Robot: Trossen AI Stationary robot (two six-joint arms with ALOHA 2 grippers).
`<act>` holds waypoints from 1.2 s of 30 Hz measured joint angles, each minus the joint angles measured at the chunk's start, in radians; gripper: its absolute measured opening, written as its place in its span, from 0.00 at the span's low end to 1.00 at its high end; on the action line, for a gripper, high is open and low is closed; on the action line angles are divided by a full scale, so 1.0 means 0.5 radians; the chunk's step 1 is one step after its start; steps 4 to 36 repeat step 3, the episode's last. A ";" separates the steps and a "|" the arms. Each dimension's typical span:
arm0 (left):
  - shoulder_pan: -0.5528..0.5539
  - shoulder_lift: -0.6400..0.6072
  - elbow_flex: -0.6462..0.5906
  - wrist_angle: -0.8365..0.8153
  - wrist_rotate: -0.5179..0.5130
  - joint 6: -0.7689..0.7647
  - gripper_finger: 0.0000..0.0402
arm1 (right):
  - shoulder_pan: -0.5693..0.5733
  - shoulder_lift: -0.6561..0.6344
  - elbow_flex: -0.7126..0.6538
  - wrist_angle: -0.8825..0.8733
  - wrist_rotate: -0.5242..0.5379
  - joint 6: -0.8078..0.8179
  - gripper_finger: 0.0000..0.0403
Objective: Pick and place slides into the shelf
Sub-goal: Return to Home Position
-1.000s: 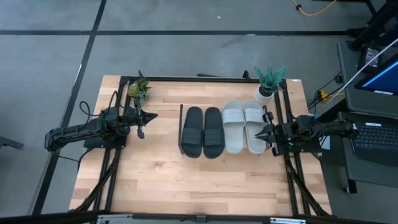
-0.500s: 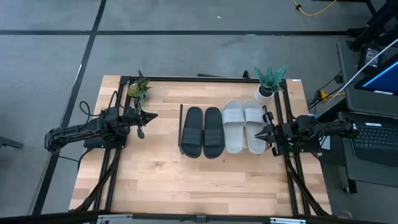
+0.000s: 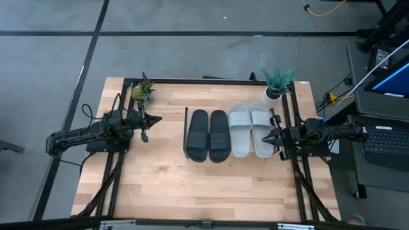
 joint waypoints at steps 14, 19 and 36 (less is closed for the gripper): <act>0.000 0.000 0.000 0.000 0.000 0.000 0.00 | 0.000 0.000 0.000 0.000 0.000 0.000 0.07; 0.000 0.000 0.000 0.000 0.000 0.000 0.00 | 0.000 0.000 0.000 0.000 0.000 0.000 0.07; 0.000 0.000 0.000 0.000 0.000 0.000 0.00 | 0.000 0.000 0.000 0.000 0.000 0.000 0.07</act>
